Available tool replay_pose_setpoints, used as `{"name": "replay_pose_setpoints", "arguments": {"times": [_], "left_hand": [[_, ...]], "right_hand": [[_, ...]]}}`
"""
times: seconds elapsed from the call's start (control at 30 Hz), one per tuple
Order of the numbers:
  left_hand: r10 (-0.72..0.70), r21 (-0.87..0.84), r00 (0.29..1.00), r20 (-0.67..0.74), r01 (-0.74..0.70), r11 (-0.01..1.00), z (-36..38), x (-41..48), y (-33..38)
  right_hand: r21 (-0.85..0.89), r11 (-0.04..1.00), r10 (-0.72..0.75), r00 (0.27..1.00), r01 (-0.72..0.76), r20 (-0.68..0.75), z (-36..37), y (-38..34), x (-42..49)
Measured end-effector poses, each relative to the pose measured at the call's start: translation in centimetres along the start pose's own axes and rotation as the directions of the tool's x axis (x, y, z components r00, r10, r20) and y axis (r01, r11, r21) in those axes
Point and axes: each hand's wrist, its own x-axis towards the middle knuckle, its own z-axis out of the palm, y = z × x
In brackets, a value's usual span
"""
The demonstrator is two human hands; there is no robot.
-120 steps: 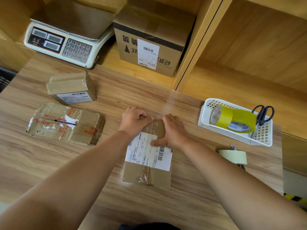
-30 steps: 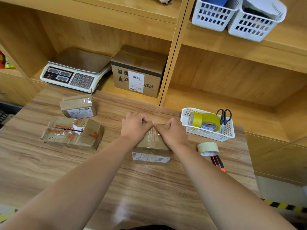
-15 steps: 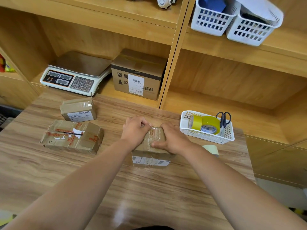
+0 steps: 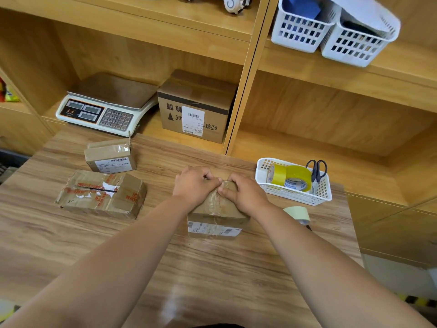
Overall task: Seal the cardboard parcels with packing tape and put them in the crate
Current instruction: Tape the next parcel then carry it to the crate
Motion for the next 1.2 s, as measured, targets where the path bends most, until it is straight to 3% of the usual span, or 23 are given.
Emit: {"name": "replay_pose_setpoints", "arguments": {"times": [0.17,0.3,0.4,0.5,0.57,0.63,0.7,0.8,0.93,1.1,1.2], "left_hand": [[0.019,0.028,1.0,-0.017,-0.019,0.999,-0.1,0.0,0.3],[-0.08,-0.128,0.995,-0.062,0.071,0.989,0.0,-0.5,-0.1],[-0.204,-0.083,0.976,-0.075,0.198,0.977,0.1,-1.0,-0.5],[-0.338,-0.059,0.941,0.006,0.337,0.94,-0.1,-1.7,-0.2],[-0.414,-0.303,0.894,0.173,0.448,0.841,-0.3,-1.9,0.0],[-0.412,-0.555,0.856,0.312,0.516,0.652,-0.6,-2.2,0.3],[-0.376,-0.649,0.873,0.311,0.484,0.587,-0.6,-2.6,0.3],[-0.286,-0.705,0.915,0.283,0.401,0.585,-0.3,-3.4,-1.0],[-0.174,-0.566,0.94,0.295,0.318,0.76,0.2,-5.4,-3.0],[-0.171,-0.537,0.925,0.338,0.339,0.772,2.3,-9.1,-5.8],[-0.162,-0.434,0.927,0.338,0.306,0.847,3.5,-10.4,-7.2]], "right_hand": [[0.117,0.989,0.109,0.977,-0.089,-0.181,1.1,-0.3,0.2],[0.266,0.926,0.322,0.928,-0.268,-0.187,1.1,-0.5,0.2],[0.494,0.705,0.599,0.8,-0.509,-0.03,1.0,-0.7,-0.4],[0.653,0.438,0.598,0.743,-0.618,0.301,0.6,-1.1,-1.4],[0.695,0.344,0.523,0.744,-0.631,0.416,0.3,-1.2,-1.9],[0.729,0.293,0.47,0.757,-0.618,0.453,0.1,-1.1,-2.3],[0.767,0.28,0.432,0.789,-0.577,0.436,0.4,-0.8,-2.7],[0.865,0.244,0.367,0.867,-0.439,0.337,1.7,-0.5,-3.5],[0.914,0.307,0.366,0.919,-0.264,0.143,4.2,0.2,-5.3],[0.861,0.411,0.344,0.926,-0.299,0.158,7.5,1.4,-8.2],[0.765,0.537,0.322,0.925,-0.355,0.203,8.6,1.8,-9.4]]}}
